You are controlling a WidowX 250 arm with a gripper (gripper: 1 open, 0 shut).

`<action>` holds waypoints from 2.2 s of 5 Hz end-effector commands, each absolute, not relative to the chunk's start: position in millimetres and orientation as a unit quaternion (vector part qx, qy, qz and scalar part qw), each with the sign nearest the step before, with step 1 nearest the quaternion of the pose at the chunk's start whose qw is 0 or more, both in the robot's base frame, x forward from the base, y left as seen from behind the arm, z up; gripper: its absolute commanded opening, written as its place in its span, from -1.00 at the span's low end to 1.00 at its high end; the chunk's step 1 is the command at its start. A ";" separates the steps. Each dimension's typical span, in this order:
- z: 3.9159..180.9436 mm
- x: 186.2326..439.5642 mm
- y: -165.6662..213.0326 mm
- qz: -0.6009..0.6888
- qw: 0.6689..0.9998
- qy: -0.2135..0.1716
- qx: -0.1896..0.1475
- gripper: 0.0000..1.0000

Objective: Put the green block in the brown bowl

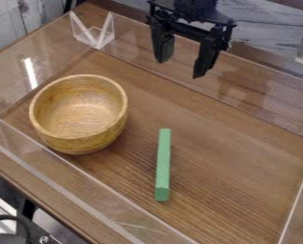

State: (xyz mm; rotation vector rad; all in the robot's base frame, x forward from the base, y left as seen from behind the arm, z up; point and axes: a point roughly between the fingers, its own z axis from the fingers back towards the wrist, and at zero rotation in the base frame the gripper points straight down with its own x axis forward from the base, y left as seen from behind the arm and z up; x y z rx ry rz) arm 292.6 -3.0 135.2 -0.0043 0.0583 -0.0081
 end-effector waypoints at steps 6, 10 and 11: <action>84.4 216.8 -38.0 0.160 0.987 -0.013 -0.032 1.00; 78.7 197.5 -24.0 0.179 0.981 -0.039 -0.058 -1.00; 81.1 192.9 -28.3 0.188 0.980 -0.040 -0.060 1.00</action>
